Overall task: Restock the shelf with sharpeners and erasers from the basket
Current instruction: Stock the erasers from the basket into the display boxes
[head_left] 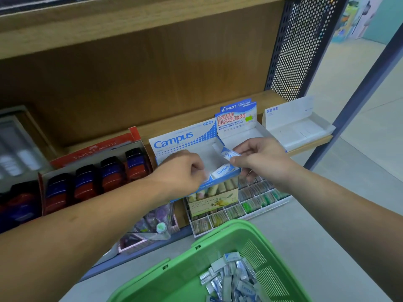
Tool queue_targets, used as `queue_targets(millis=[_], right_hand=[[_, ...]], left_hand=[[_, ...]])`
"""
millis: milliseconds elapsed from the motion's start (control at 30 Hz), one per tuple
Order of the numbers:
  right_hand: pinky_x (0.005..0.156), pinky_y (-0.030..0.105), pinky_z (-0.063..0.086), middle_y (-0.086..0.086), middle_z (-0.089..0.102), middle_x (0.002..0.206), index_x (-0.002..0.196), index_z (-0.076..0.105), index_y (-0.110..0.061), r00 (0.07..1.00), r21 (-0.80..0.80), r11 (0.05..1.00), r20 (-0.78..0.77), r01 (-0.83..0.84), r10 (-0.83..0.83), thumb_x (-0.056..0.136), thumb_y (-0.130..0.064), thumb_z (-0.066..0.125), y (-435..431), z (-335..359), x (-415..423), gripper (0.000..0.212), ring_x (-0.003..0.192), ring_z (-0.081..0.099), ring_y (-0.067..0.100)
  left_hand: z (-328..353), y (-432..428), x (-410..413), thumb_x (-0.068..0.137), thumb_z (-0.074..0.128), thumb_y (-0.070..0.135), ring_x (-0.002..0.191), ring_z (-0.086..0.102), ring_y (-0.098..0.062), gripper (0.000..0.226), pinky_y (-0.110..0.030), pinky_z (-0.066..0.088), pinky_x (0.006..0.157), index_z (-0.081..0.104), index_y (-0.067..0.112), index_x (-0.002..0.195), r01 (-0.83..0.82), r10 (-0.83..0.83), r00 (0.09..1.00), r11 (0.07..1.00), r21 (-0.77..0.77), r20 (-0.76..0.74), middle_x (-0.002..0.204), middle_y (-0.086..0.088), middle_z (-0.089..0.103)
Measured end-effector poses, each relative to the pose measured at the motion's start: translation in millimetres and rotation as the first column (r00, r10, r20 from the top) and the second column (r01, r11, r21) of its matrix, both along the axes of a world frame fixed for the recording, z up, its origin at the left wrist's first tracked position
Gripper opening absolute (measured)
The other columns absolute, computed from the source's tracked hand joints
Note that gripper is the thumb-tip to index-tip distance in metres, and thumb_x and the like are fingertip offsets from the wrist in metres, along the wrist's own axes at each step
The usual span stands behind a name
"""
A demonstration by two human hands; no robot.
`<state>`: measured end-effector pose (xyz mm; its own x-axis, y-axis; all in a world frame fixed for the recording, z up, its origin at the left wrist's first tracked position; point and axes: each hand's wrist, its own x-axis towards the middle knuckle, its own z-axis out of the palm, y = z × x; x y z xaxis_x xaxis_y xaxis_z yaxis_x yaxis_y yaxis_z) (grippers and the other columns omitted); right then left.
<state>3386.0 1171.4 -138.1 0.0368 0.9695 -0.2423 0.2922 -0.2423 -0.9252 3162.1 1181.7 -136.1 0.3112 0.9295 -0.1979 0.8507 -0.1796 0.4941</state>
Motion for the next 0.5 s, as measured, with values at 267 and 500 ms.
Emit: queue_targets(millis=[267, 500], right_hand=[[0.054, 0.033, 0.052, 0.007, 0.069, 0.067, 0.093, 0.071, -0.007, 0.999, 0.029, 0.998, -0.025, 0.047, -0.047, 0.087, -0.007, 0.076, -2.4, -1.0, 2.1, 0.008, 0.05, 0.061, 0.017], [0.056, 0.034, 0.056, 0.008, 0.067, 0.065, 0.096, 0.073, -0.003, 0.999, 0.034, 0.999, -0.03, 0.015, -0.014, 0.087, -0.003, 0.077, -5.6, 1.4, 2.1, 0.01, 0.051, 0.062, 0.019]], left_hand=[[-17.5, 3.8, 35.3, 0.083, 0.078, 0.04, 0.092, 0.059, -0.016, 0.038, -0.029, 0.049, 0.083, 0.066, 0.035, 0.119, 0.083, -0.083, 0.996, 0.997, -0.008, -0.022, 0.111, 0.008, 0.052], [-6.4, -1.6, 40.7, 0.08, 0.084, 0.019, 0.081, 0.073, -0.024, 0.048, -0.046, 0.063, 0.078, 0.063, 0.026, 0.123, -0.014, 0.042, 0.983, 0.988, -0.155, 0.176, 0.113, 0.008, 0.062]])
